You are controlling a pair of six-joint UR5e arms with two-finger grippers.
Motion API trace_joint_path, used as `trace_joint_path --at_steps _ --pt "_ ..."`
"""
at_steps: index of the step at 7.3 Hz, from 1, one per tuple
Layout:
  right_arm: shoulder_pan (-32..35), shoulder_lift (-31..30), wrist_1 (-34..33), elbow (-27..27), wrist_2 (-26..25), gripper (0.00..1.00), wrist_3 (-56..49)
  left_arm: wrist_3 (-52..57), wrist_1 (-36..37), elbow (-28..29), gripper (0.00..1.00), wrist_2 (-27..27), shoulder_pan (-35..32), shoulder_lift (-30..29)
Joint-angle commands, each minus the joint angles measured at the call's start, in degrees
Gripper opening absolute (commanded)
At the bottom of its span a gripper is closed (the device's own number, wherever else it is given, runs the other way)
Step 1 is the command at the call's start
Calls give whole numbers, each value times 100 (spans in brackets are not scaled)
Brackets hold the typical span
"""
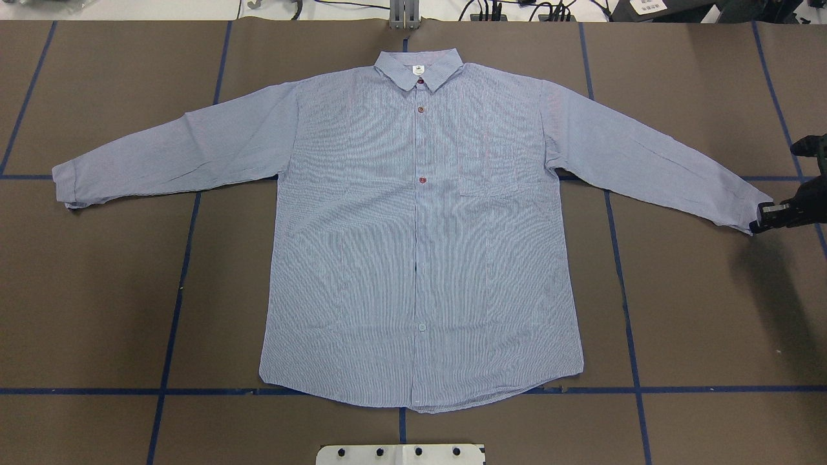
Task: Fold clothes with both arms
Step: 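Lower the right gripper onto the sleeve cuff nearest it and grasp, then lift the cuff and carry it across the shirt toward the collar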
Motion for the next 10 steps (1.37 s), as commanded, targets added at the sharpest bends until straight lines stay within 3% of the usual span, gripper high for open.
trace_joint_path --at_steps 1,4,6,8,10 --pt "27 -32 52 166 103 0 -26 0 -2 3 100 7 0 -13" --pt "561 -76 -17 920 752 0 -61 9 -2 12 100 16 0 -22" --pt "966 81 -62 1098 1525 0 -35 0 -2 12 100 16 0 -31" --pt "888 781 -384 1196 1572 0 18 0 -28 12 100 25 0 -31" --pt "538 2017 -1357 1336 1651 0 201 9 -151 21 100 42 0 4"
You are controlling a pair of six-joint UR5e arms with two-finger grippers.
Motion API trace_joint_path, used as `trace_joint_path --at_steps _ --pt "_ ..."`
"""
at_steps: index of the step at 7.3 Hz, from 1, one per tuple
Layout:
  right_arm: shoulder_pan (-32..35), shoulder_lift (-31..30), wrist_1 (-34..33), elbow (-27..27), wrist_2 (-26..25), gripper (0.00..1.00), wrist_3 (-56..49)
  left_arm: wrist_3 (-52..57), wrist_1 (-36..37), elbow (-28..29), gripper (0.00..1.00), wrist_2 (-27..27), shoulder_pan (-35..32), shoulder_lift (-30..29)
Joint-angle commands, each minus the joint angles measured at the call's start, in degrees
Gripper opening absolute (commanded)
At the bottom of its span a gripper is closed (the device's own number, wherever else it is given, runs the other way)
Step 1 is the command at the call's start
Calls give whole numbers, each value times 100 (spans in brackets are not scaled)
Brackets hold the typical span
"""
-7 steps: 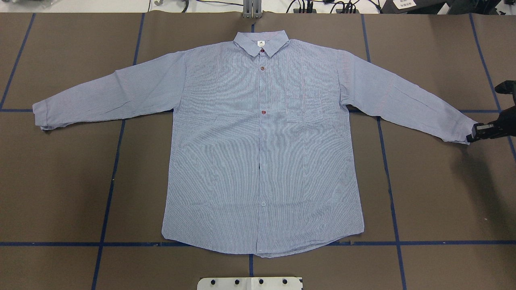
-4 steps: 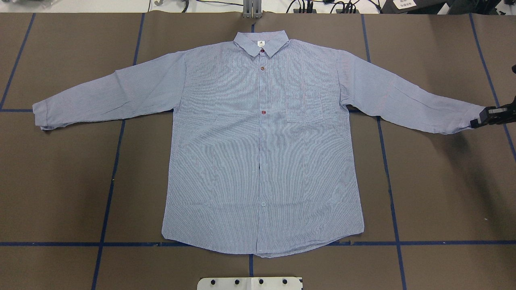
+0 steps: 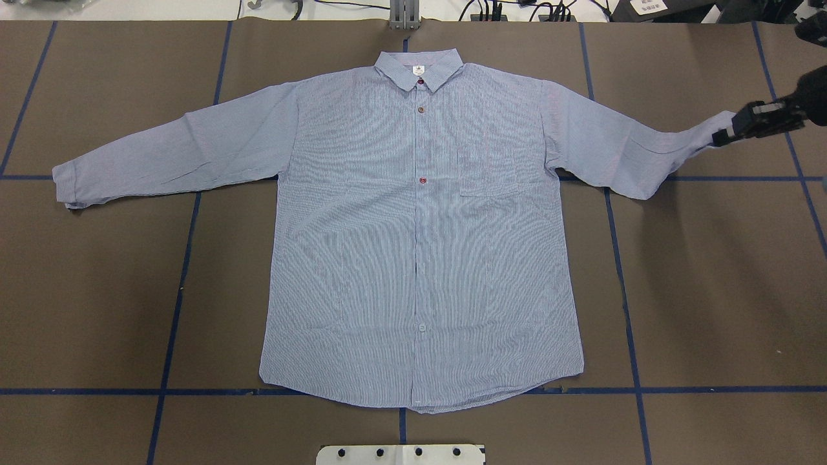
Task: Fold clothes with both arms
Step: 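Lift the cuff and carry it across the shirt toward the collar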
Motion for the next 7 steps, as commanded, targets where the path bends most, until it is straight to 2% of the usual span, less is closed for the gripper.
trace_joint_path --at_steps 1,4,7 --pt "-419 1345 -1066 158 33 0 500 2 -173 55 99 19 8 44" --pt "-903 2718 -1308 2 -98 0 1575 -6 -182 108 99 28 9 36" --pt "-1491 3844 -1299 -971 -887 0 1656 2 -191 161 99 19 9 45"
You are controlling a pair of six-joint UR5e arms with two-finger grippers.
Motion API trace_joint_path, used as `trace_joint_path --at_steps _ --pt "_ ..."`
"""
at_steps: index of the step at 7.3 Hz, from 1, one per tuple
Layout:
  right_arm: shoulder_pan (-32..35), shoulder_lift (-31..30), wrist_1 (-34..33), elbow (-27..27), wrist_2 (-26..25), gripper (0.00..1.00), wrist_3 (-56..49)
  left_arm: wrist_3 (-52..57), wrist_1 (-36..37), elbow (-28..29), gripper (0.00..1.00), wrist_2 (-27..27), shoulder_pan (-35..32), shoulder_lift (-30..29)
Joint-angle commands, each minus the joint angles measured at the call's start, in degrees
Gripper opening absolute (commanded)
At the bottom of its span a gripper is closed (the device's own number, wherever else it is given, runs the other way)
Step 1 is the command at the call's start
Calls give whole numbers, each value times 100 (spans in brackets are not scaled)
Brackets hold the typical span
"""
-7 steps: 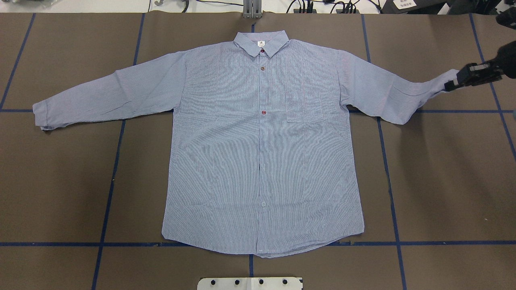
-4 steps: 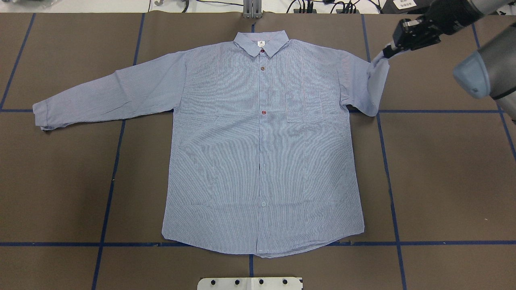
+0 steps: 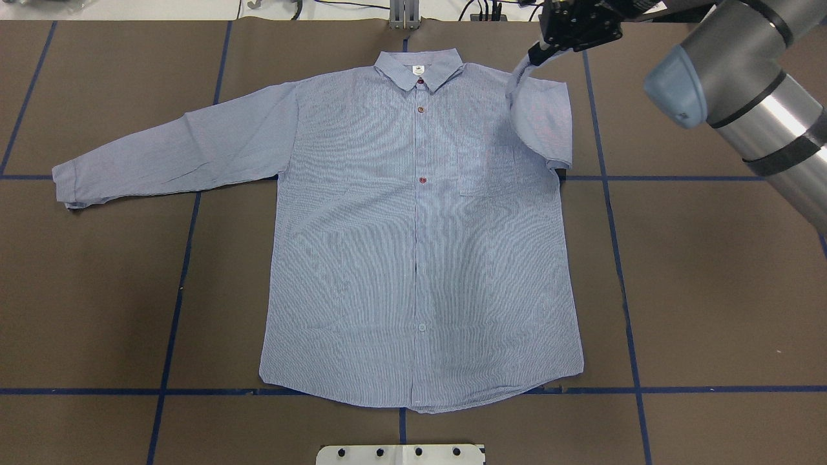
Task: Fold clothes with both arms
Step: 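Lift the cuff and carry it across the shirt toward the collar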
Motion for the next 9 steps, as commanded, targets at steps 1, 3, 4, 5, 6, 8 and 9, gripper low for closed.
trace_joint_path --at_steps 1,3,4,5,6,8,9 --pt "-464 611 32 -631 -604 0 37 1 -1 49 99 -1 0 3" --pt "-903 892 85 -1183 -1149 0 29 1 -36 93 99 -1 0 -5" --pt "-1210 1129 85 -1639 -1404 0 28 -8 -37 93 99 -1 0 -14" --pt "-1509 1575 85 -2331 -1772 0 20 -8 -37 154 99 -1 0 -58" --pt "-1834 1980 277 -3069 -2272 0 20 1 -115 268 99 -1 0 -84" --pt "-2213 2230 577 -3542 -2932 0 20 -17 -361 453 99 -9 0 -93" --pt "-2328 2230 612 -3542 -3249 59 20 -8 -362 454 99 -18 0 -84"
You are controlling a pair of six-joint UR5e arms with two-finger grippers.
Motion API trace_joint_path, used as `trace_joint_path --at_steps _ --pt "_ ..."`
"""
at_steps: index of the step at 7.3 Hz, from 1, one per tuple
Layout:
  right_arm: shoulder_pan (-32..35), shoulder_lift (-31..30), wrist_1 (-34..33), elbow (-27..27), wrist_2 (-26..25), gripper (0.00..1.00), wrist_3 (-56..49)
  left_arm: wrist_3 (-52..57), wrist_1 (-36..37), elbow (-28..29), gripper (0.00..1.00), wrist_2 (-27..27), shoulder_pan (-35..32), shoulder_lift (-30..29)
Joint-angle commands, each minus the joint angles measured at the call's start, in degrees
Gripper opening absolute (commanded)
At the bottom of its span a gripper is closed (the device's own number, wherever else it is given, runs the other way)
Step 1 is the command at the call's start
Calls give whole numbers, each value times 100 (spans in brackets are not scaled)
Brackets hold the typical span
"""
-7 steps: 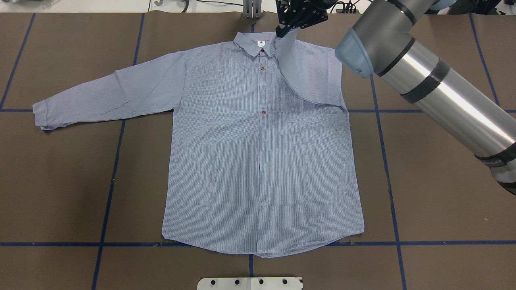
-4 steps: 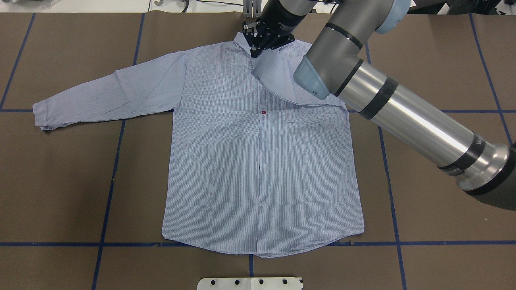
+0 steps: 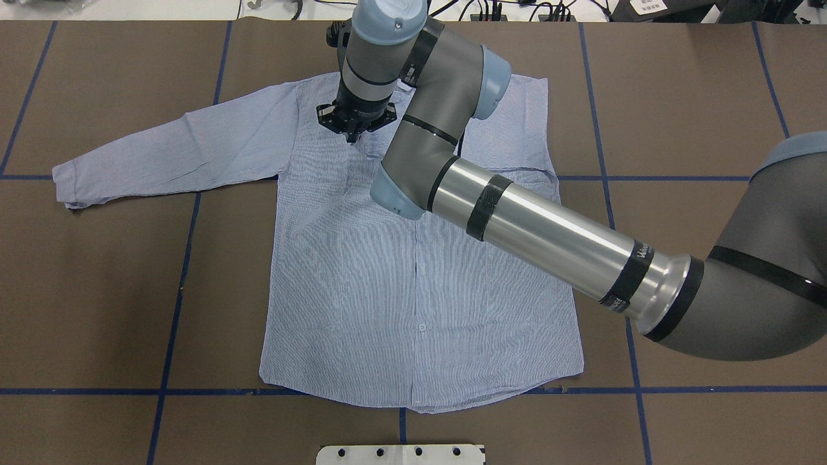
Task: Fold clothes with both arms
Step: 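Lay the sleeve across the chest and release the cuff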
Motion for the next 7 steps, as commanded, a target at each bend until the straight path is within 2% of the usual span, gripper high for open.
trace_joint_path --at_steps 1,3,4,5,6,7 --pt "-313 76 249 -78 -672 99 17 -6 -39 39 99 -18 0 0" --pt "-376 137 242 -42 -850 100 78 -154 -39 39 99 -18 9 -8" --pt "-376 146 198 45 -850 100 636 -451 -109 57 99 -18 44 -52" --pt "-367 94 -220 359 -798 100 702 -1194 -519 66 99 -18 270 -52" --pt "-350 102 -1329 841 -789 100 659 -2141 -1132 109 100 16 690 -9" --pt "-237 76 -1993 1159 -667 100 528 -2960 -1765 318 100 51 938 18"
